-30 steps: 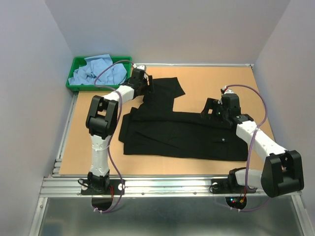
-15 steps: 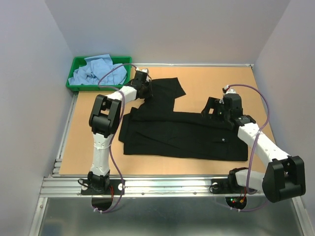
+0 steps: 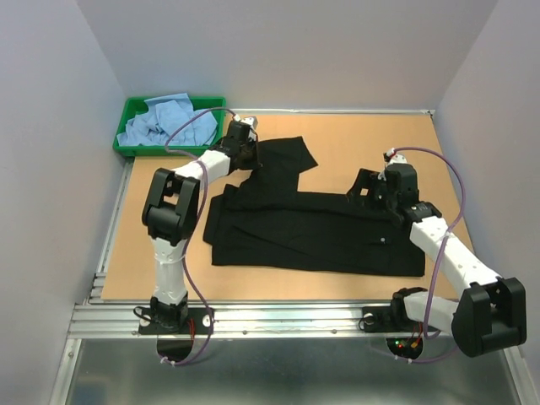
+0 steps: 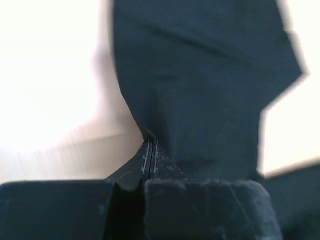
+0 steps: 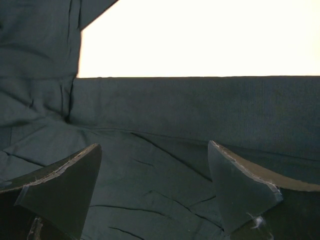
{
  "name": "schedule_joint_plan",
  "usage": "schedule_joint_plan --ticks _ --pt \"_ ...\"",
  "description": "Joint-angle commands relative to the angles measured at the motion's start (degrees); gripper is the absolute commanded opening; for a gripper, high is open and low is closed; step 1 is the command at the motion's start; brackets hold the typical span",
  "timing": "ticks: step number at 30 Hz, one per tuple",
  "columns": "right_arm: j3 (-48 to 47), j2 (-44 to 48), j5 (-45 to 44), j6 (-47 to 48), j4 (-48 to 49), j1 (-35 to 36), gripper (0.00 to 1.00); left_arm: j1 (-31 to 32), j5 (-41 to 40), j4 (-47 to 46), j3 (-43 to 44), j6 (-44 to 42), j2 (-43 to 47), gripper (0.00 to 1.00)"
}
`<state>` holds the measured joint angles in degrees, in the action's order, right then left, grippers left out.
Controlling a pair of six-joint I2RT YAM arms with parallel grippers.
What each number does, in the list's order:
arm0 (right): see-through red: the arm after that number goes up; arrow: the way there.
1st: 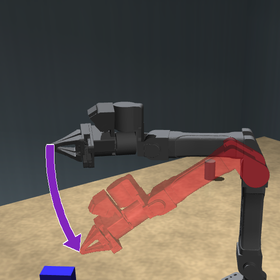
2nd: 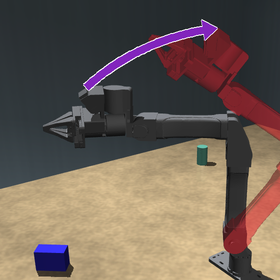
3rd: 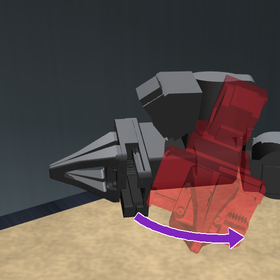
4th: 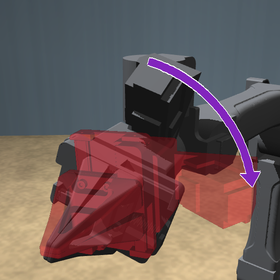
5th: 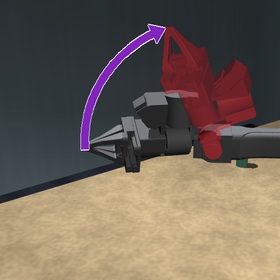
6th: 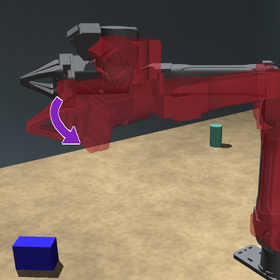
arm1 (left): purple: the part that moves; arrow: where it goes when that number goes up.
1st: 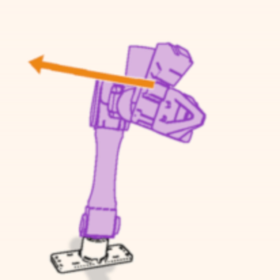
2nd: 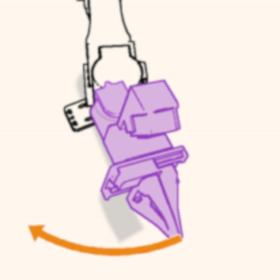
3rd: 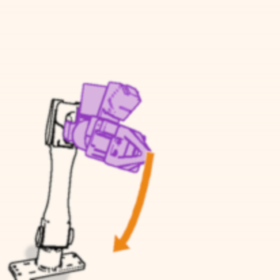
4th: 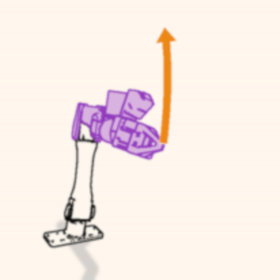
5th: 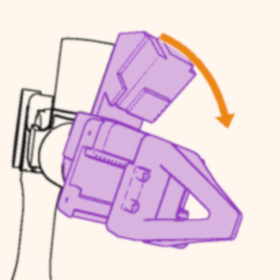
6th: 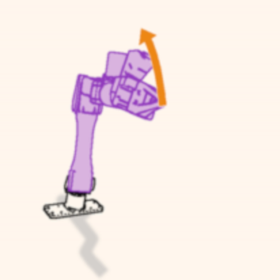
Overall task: Fold and stack the long sleeve shirts
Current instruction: Fold the shirt
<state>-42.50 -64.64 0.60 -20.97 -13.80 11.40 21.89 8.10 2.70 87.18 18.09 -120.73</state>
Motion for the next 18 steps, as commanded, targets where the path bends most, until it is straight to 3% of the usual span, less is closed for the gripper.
schedule_joint_plan --ticks 1,9,12,17,18 --pt "-1.00 1.45 -0.43 1.63 0.71 0.29 0.91 1.92 4.55 -0.69 -5.07 -1.39 15.68 0.00" --pt "-2.06 1.89 -1.92 3.65 0.62 0.29 0.91 4.91 10.09 4.77 -25.11 0.63 32.91 0.02" --pt "-2.32 0.75 -2.01 4.71 0.71 0.29 0.91 5.44 12.20 5.56 -31.60 1.86 35.46 0.11" --pt "-2.76 -1.71 -5.25 4.19 0.53 0.29 0.91 5.53 12.64 5.91 -36.81 2.74 38.54 0.43" --pt "-2.76 -2.59 -5.69 3.84 0.53 0.29 0.91 5.71 12.99 6.00 -36.99 2.83 39.07 0.44"
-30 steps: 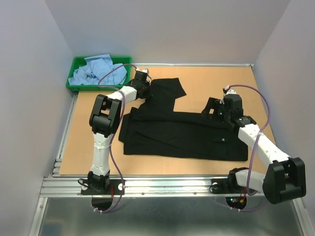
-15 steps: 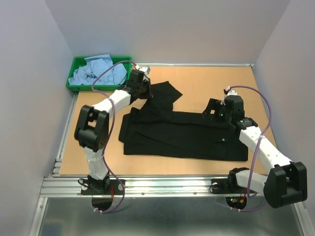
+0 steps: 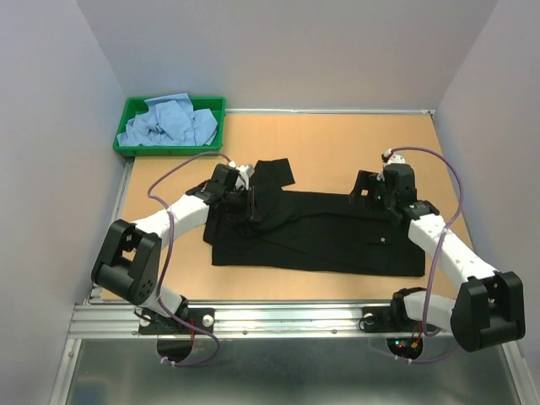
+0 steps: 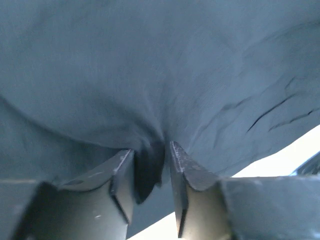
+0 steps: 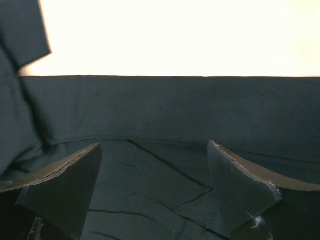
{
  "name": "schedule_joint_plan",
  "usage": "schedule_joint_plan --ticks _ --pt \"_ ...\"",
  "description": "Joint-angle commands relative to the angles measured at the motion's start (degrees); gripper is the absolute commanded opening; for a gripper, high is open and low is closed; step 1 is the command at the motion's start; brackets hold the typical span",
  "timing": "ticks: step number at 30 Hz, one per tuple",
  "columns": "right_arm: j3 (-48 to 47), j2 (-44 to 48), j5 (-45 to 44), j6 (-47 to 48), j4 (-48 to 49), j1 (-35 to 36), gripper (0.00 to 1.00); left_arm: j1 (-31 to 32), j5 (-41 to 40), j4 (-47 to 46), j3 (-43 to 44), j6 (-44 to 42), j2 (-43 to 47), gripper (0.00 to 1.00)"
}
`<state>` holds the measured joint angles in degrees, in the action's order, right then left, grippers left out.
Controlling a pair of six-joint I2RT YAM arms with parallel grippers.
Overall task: Fold and stack the long sleeve shirts
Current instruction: Fold the shirt
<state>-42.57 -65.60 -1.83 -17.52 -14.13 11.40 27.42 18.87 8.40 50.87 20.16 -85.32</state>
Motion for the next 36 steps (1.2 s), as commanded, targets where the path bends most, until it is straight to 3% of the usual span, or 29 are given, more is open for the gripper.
schedule_joint_plan --ticks 1,4,5,9,12,20,29,36 --pt "-2.61 -2.15 -4.32 -0.32 0.51 0.20 0.90 0.18 2.66 0.82 -0.77 0.58 4.28 0.48" --pt "-3.13 -4.78 -6.08 -2.07 -0.37 0.29 0.89 0.18 2.14 2.49 -0.07 -0.12 6.65 0.64" --pt "-3.40 -5.49 -7.30 -3.47 -0.98 0.29 0.87 0.09 1.35 3.63 0.28 -0.38 7.27 0.76" --pt "-3.14 -8.13 -12.14 -6.91 -2.04 0.03 0.83 -0.17 -6.72 4.34 2.21 1.36 10.95 0.86" --pt "-1.65 -10.24 -12.86 -9.46 -2.74 -2.42 0.82 -2.01 -12.36 3.29 2.65 4.35 11.32 0.87" --pt "0.12 -15.69 -11.89 -14.56 -2.22 -6.74 0.81 -6.85 -13.60 -7.52 0.63 10.95 8.34 0.84" --pt "-0.76 -23.15 -12.94 -15.00 -0.11 -7.27 0.79 -8.60 -17.03 -14.99 2.91 13.76 -4.84 0.72" --pt "-7.26 -32.02 -14.52 -11.49 0.95 -8.41 0.79 -13.09 -16.33 -15.79 6.25 17.01 -13.38 0.72"
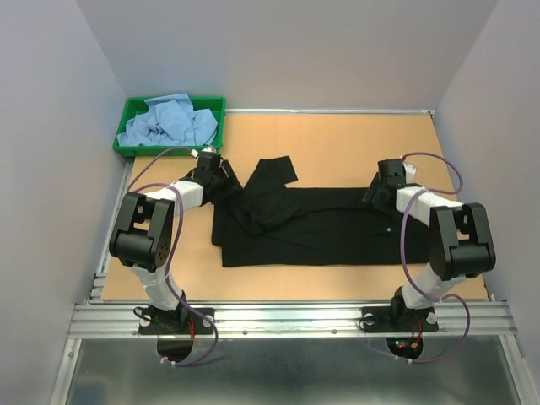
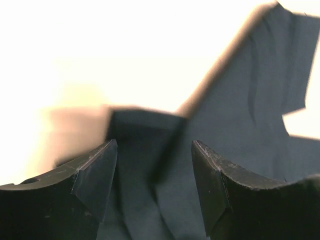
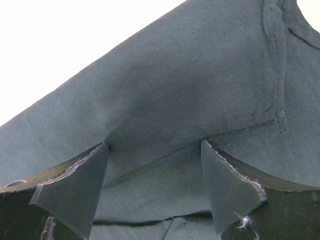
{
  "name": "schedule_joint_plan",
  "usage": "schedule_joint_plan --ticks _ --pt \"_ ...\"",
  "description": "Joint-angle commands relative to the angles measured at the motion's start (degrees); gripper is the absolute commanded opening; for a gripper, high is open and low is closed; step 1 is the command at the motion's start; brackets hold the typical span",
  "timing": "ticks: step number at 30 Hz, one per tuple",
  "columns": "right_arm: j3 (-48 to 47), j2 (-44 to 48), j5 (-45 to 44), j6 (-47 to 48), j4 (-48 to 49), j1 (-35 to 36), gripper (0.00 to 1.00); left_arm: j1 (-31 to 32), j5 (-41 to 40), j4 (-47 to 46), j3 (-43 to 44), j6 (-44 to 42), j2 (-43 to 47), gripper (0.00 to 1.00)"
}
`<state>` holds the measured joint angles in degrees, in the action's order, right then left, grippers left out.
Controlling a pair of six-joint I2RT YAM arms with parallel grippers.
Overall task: Fold and stack the long sleeve shirts
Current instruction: Fold the shirt
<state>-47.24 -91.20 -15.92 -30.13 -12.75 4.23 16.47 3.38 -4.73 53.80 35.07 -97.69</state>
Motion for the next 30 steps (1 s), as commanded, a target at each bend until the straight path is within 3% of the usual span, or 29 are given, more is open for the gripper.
schedule_joint_plan --ticks 1,5,11,20,30 --pt "-5.11 -7.41 -0.51 1.65 -0.34 -1.24 0.79 -2.23 -0.31 -2.65 4.02 2.02 -1.19 0.72" --pt "-9.70 -8.48 1.68 4.29 -0.52 -1.33 0.80 -2.32 0.23 -1.60 5.79 -0.17 1.00 0.75" --pt "-9.45 2.57 9.67 8.67 -0.96 -1.33 0.87 -1.01 1.10 -3.00 10.26 -7.37 2.86 0.80" --pt "-5.58 19.63 20.92 10.97 -2.36 -1.24 0.92 0.76 6.64 -0.02 22.65 -15.29 -10.14 0.78" --pt "-1.89 26.07 26.20 10.71 -3.07 -1.15 0.92 2.60 5.06 3.24 31.53 -16.17 -22.00 0.71"
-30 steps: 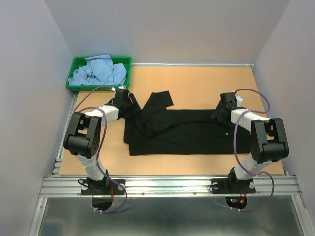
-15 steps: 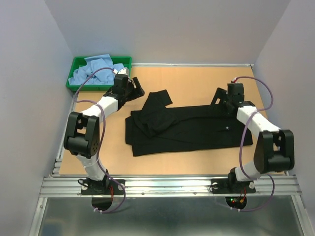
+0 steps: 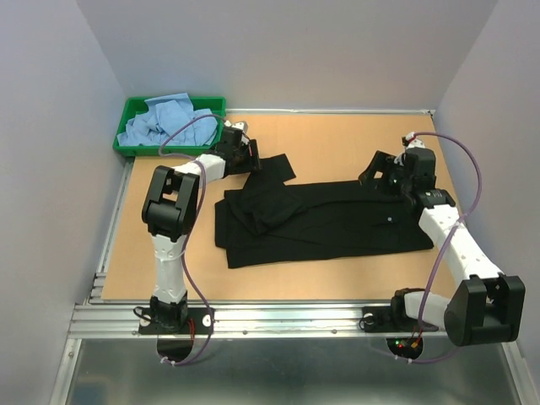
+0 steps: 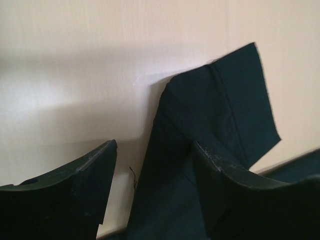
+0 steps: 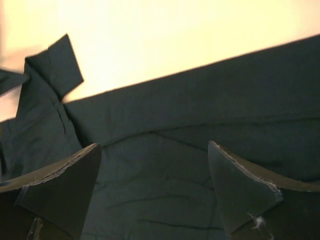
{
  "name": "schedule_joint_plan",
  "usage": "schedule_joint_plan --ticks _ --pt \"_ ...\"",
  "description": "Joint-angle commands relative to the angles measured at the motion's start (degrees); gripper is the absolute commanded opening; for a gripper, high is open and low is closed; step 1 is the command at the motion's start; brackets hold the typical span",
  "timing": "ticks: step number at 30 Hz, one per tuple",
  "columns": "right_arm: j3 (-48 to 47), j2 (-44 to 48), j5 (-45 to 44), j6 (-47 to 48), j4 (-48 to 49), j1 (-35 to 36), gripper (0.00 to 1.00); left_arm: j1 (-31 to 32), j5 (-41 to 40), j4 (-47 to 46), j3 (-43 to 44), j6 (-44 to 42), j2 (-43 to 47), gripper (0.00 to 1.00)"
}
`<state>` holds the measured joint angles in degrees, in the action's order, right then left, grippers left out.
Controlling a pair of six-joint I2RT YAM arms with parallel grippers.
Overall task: Fold and stack the long sleeve shirts
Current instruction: Fold the shirt
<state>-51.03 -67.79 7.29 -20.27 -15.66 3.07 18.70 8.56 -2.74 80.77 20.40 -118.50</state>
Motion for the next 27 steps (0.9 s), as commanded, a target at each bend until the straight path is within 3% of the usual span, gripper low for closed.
schedule_joint_plan --ticks 1,4,7,11,14,15,22,27 --pt "2.07 3.01 3.08 0.85 -0.16 -0.08 0.92 0.46 -0.12 1.60 5.09 -1.59 -1.82 0.70" --pt "2.95 4.24 3.43 1.02 -0.69 0.00 0.92 1.16 0.49 2.30 6.32 -1.77 -3.23 0.63" --pt "3.39 4.95 4.05 1.29 -0.95 0.01 0.92 2.04 2.07 2.57 6.94 -1.68 -4.20 0.50" --pt "3.83 5.39 4.40 1.46 -1.13 0.00 0.92 3.18 2.69 2.66 6.86 -1.94 -4.55 0.21" --pt "3.83 5.30 4.66 1.73 -1.13 -0.08 0.92 3.62 1.73 2.66 6.42 -2.47 -3.85 0.10" --pt "3.91 5.21 4.84 1.81 -1.13 -0.08 0.92 3.71 1.29 2.57 6.24 -2.91 -3.32 0.01" --pt "2.86 5.30 5.54 1.90 -1.21 0.01 0.92 6.52 -2.75 0.90 5.10 -8.97 9.32 0.00" --pt "1.55 5.47 5.63 1.99 -1.39 -0.08 0.92 12.76 -1.53 -1.47 -0.25 -12.05 19.34 0.00"
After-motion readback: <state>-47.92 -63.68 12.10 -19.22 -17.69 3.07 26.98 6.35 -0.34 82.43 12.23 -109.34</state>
